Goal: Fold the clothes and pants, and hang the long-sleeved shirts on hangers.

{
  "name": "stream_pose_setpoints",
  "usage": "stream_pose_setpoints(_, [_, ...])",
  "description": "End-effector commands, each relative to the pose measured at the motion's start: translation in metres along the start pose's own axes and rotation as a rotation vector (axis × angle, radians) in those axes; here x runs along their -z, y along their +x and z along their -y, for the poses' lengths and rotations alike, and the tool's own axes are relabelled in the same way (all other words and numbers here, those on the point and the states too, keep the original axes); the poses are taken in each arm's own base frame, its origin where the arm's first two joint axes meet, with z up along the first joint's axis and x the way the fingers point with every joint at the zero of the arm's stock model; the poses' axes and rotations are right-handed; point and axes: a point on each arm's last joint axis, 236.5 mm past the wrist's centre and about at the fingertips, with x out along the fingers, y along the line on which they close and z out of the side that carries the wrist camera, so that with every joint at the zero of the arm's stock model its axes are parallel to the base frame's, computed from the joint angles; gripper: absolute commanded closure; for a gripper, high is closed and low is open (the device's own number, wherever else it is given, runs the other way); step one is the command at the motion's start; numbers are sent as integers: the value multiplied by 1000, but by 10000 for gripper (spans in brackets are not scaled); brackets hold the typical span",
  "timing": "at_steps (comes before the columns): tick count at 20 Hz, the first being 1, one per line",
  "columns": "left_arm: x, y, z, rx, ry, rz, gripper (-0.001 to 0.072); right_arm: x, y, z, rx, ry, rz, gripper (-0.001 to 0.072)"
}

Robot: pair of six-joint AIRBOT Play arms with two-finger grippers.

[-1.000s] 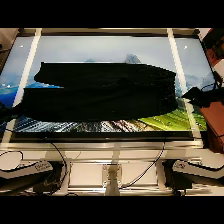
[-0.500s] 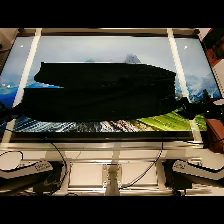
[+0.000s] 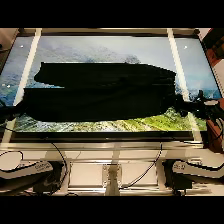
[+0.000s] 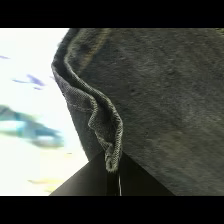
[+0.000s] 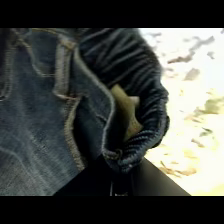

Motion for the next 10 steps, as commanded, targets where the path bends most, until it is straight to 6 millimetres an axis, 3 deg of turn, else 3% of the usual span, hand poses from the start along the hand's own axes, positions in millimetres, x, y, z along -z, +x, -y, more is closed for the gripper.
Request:
stream_pose_setpoints(1, [-8,-12,15,25,15,27,678,-6,-14,-10,6,-70,37,687])
stream_pose_setpoints(3, [-18,-33,10,-14,68,70,678,-1,-45,4,74,-153,27,687])
stream_pose_setpoints(6, [-34,-66,5,-65,126,144,678,1,-103,44,263,-169,77,687])
stream_pose_setpoints(8, [-44,-84,12,-70,144,193,678,1,-138,46,301,-185,142,687])
stream_pose_setpoints(10, [-48,-95,19,-64,147,222,678,3,-164,33,284,-197,216,687])
